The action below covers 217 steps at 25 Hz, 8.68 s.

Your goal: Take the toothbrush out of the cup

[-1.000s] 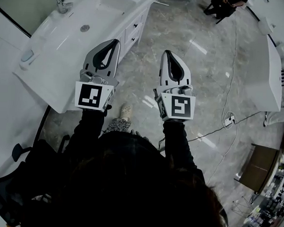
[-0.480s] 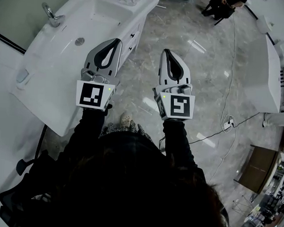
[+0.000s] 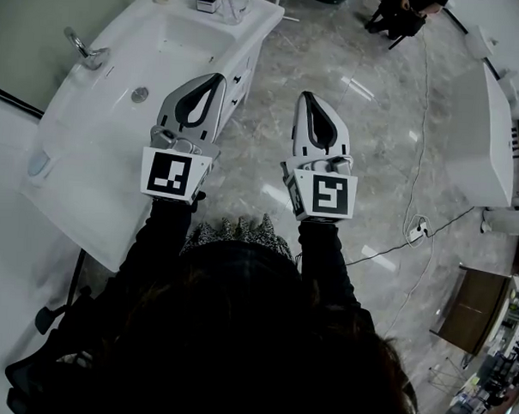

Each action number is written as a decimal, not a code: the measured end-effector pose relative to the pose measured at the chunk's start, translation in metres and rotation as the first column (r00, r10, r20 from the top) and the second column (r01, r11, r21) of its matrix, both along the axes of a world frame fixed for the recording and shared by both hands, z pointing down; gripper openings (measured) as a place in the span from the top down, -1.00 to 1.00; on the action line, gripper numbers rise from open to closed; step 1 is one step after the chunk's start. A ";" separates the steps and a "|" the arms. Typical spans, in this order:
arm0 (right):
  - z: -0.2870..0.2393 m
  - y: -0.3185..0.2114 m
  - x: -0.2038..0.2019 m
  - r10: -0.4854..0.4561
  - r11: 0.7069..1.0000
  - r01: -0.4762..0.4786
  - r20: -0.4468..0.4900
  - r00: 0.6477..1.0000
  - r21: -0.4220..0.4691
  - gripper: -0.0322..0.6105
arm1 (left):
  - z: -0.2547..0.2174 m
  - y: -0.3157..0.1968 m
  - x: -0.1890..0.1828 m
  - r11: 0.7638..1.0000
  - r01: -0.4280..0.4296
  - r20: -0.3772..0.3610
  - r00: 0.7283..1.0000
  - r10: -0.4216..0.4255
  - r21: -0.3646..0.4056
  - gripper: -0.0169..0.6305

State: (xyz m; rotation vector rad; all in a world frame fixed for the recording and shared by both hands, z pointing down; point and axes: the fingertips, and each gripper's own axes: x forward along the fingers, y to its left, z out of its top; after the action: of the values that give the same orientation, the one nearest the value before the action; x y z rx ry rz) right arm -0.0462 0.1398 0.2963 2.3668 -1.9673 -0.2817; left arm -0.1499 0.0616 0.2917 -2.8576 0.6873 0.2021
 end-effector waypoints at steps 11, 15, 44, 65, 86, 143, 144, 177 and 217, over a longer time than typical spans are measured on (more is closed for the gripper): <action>0.004 -0.039 0.045 -0.065 0.998 0.065 0.021 0.998 0.014 0.89 | 0.008 -0.037 0.035 0.996 0.091 -0.001 0.996 -0.091 -0.018 0.92; 0.003 -0.059 0.072 -0.098 0.995 0.098 0.028 0.995 0.023 0.89 | 0.009 -0.056 0.055 0.990 0.139 -0.004 0.990 -0.139 -0.027 0.92; 0.023 -0.156 0.188 -0.288 0.957 0.288 0.045 0.956 0.005 0.89 | 0.020 -0.135 0.154 0.944 0.317 -0.019 0.947 -0.320 -0.088 0.92; 0.019 -0.307 0.238 -0.302 0.953 0.303 0.025 0.953 -0.009 0.89 | 0.006 -0.273 0.205 0.951 0.308 -0.041 0.950 -0.309 -0.027 0.92; 0.023 -0.413 0.218 -0.401 0.915 0.402 0.029 0.916 -0.026 0.89 | 0.022 -0.373 0.197 0.929 0.354 -0.025 0.933 -0.359 -0.103 0.92; 0.037 -0.469 0.230 -0.542 0.835 0.541 0.017 0.840 -0.097 0.89 | 0.171 -0.425 0.231 0.780 0.226 0.247 0.964 -0.095 -0.583 0.67; 0.036 -0.469 0.230 -0.543 0.835 0.542 0.016 0.839 -0.097 0.89 | 0.170 -0.425 0.231 0.780 0.224 0.243 0.965 -0.095 -0.584 0.71; 0.045 -0.471 0.220 -0.578 0.806 0.582 0.066 0.813 -0.109 0.89 | 0.124 -0.423 0.227 0.816 0.206 0.156 0.977 -0.144 -0.540 0.87; 0.099 -0.461 0.177 -0.735 0.605 0.757 0.191 0.650 -0.247 0.67 | 0.017 -0.408 0.249 0.913 0.178 0.083 0.984 -0.159 -0.366 0.87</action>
State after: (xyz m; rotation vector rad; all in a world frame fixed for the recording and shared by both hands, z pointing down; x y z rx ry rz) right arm 0.1305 -0.3213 0.3952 1.2538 -2.7011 0.0977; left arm 0.0994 -0.3463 0.3083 -3.1180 1.0594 -0.0349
